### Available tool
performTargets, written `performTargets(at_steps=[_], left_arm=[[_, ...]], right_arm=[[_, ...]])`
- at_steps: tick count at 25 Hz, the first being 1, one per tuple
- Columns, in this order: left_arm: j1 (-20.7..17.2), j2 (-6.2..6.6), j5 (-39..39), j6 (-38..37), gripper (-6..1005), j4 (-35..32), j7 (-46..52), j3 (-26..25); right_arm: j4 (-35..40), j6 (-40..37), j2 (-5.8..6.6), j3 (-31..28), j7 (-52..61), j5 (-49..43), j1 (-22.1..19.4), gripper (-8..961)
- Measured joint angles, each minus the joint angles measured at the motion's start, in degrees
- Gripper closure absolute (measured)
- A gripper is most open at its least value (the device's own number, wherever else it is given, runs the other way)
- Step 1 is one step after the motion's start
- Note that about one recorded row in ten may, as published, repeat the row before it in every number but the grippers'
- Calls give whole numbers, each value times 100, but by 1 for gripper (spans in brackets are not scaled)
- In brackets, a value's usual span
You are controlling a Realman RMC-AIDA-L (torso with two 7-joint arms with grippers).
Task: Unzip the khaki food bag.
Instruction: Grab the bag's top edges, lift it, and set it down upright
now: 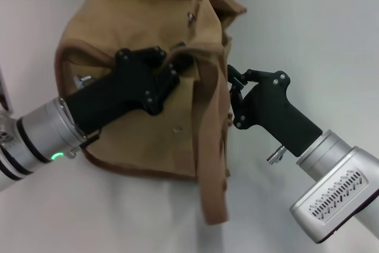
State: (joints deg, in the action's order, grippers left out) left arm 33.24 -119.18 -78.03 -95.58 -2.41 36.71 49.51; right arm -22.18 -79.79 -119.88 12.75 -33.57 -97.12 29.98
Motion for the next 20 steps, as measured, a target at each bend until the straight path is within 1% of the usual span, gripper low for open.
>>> performTargets(at_steps=[4,5,8,11,13,14,15,16,20], left_arm=[[-41,1,14,-293,915,3,16,-476],[-41,1,14,-293,915,3,16,-476],[-81,0,32,-452,916,45,23,-740],[-165,0,64,-633,916,158,71,-1169],[-259,0,64,-714,916,215,177,-1550],[-347,0,72,-741,916,254,256,-1856],[-389,0,76,-749,916,277,287,-1997],[-389,0,76,-749,916,277,287,-1997],[-575,0,83,-752,915,300,318,-2401]], right_arm=[[18,6,0,-1,0,1,-39,937],[21,7,0,-1,0,1,-49,934],[27,8,0,-1,0,1,-91,927],[51,7,0,-1,0,20,-138,919],[75,5,0,-1,-1,32,-172,914],[87,6,0,0,0,33,-187,911],[90,7,0,0,-1,37,-193,909],[91,9,0,0,0,40,-199,906],[91,9,0,0,0,45,-212,896]])
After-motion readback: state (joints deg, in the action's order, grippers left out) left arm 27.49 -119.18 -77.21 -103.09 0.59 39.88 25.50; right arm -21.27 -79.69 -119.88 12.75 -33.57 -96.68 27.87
